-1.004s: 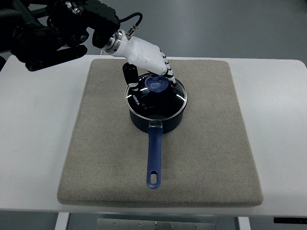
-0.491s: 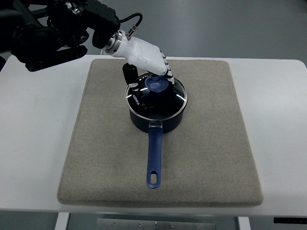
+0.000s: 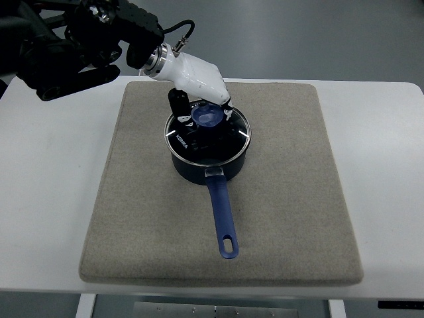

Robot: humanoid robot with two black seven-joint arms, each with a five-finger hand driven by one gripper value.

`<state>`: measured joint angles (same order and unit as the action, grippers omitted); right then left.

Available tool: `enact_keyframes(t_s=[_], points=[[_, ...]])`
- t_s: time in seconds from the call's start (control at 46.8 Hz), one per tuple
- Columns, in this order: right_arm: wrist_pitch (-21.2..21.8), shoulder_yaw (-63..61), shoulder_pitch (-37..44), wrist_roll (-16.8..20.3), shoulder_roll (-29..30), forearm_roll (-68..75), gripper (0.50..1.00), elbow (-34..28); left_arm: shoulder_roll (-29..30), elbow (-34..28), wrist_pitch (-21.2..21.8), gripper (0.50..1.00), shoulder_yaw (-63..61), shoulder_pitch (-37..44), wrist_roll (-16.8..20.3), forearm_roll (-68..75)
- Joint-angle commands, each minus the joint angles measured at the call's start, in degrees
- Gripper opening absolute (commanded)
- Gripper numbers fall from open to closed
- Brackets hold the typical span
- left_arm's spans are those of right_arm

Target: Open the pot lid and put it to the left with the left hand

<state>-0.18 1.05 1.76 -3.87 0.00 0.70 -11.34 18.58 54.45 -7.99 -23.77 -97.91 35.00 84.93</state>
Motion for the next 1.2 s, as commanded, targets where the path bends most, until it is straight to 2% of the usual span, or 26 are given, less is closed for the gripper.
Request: enact_keyframes(t_s=[0.0,0.192,0.683,1.047,1.175], points=[[0.0,0.0,0.0,0.0,0.0,0.0,0.917,0.0,-0.21,-0.93,0.0,0.5,0.13,0.09,0.0,-0.11],[0.0,0.0,0.0,0.0,0.0,0.0,0.917,0.0,-1.61,-3.56,0.0,0.5,2.24,2.1,0.0,-0.29],[0.0,0.0,0.0,0.0,0.0,0.0,0.917,0.0,-2.06,-3.83,0.0,0.5,5.49,2.55,0.0,-1.34],[0.0,0.0,0.0,0.0,0.0,0.0,0.917,0.0,-1.44,-11.47,0.08,0.5,6.28,1.93,0.0,-4.24],[0.0,0.0,0.0,0.0,0.0,0.0,0.917,0.0,0.66,-12.18,0.17,0.5,5.67,1.93,0.0,-3.72]])
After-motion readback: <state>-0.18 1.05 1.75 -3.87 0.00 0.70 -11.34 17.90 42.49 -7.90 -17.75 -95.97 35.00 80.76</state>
